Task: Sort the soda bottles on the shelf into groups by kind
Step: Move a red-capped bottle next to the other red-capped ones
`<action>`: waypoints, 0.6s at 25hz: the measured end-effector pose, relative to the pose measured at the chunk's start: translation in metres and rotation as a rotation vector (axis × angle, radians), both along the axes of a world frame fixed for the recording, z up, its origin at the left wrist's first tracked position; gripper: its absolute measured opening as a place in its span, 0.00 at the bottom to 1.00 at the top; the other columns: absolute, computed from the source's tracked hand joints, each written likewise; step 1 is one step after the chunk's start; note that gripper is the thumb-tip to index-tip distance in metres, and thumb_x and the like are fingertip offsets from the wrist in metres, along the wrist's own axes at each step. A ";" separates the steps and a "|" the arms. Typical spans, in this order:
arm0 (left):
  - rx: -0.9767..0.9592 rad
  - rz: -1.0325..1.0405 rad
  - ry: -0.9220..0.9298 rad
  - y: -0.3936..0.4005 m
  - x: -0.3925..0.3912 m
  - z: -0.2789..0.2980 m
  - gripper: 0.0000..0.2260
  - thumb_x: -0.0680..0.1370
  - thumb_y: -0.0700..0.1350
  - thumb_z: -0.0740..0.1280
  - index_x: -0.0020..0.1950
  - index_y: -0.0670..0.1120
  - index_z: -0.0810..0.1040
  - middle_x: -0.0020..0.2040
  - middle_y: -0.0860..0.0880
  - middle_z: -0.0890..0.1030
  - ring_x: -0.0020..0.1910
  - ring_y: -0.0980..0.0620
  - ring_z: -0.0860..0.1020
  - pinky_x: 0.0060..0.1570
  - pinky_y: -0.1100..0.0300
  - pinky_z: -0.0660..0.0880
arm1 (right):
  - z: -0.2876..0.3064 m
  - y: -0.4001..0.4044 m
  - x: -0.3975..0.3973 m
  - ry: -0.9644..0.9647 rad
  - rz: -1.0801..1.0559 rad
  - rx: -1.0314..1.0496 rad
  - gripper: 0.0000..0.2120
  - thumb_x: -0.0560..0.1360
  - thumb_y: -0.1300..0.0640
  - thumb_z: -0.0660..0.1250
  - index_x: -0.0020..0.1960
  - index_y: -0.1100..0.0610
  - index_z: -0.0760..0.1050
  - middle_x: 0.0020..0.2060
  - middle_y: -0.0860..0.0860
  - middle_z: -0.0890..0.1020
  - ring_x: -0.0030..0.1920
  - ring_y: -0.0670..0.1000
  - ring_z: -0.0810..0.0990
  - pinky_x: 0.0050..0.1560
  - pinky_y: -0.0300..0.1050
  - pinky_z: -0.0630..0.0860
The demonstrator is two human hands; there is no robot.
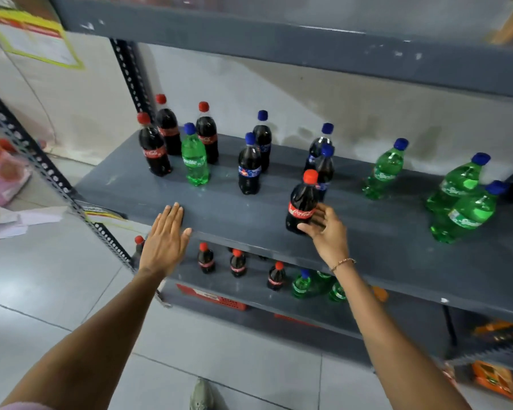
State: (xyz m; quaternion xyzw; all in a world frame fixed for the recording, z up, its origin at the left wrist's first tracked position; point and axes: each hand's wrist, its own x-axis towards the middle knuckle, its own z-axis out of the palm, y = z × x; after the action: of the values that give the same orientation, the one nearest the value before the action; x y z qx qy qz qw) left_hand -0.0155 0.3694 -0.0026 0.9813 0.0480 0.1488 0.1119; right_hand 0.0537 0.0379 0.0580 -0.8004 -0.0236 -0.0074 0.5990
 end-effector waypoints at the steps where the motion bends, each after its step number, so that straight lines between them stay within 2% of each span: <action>1: -0.006 -0.003 0.011 0.017 0.002 0.001 0.34 0.80 0.59 0.41 0.71 0.34 0.64 0.72 0.37 0.65 0.73 0.41 0.60 0.71 0.60 0.44 | -0.002 0.025 -0.003 -0.006 0.020 0.000 0.24 0.65 0.66 0.73 0.59 0.60 0.70 0.51 0.52 0.79 0.47 0.45 0.78 0.47 0.24 0.74; 4: -0.004 -0.001 -0.002 0.071 0.011 0.002 0.34 0.80 0.60 0.42 0.72 0.35 0.63 0.72 0.37 0.65 0.73 0.42 0.60 0.71 0.59 0.45 | -0.007 0.113 -0.006 -0.016 0.108 0.008 0.24 0.65 0.66 0.74 0.59 0.61 0.71 0.50 0.52 0.80 0.46 0.44 0.79 0.48 0.24 0.74; 9: -0.013 -0.056 0.001 0.111 0.011 -0.008 0.32 0.81 0.59 0.42 0.73 0.38 0.63 0.73 0.41 0.64 0.74 0.45 0.59 0.72 0.55 0.48 | -0.009 0.231 -0.001 -0.103 0.163 0.021 0.25 0.65 0.66 0.74 0.60 0.62 0.71 0.54 0.59 0.78 0.51 0.48 0.79 0.57 0.41 0.77; 12: -0.059 -0.060 -0.032 0.110 0.015 -0.012 0.29 0.81 0.57 0.44 0.72 0.38 0.64 0.73 0.41 0.64 0.73 0.45 0.58 0.73 0.55 0.47 | -0.009 0.278 0.012 -0.159 0.150 -0.014 0.26 0.65 0.63 0.74 0.61 0.61 0.71 0.55 0.59 0.77 0.54 0.52 0.79 0.59 0.51 0.77; 15: -0.055 -0.080 -0.073 0.109 0.017 -0.014 0.27 0.81 0.54 0.47 0.72 0.37 0.65 0.73 0.41 0.64 0.74 0.45 0.58 0.73 0.52 0.48 | -0.011 0.298 0.024 -0.176 0.165 -0.076 0.26 0.66 0.58 0.74 0.62 0.59 0.71 0.56 0.58 0.78 0.54 0.53 0.79 0.57 0.53 0.78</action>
State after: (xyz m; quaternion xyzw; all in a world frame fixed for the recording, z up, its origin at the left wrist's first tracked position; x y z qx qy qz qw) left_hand 0.0017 0.4785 -0.0163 0.9729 0.0088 0.1783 0.1466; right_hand 0.0775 0.3359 0.0474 -0.8141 -0.1419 -0.0274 0.5625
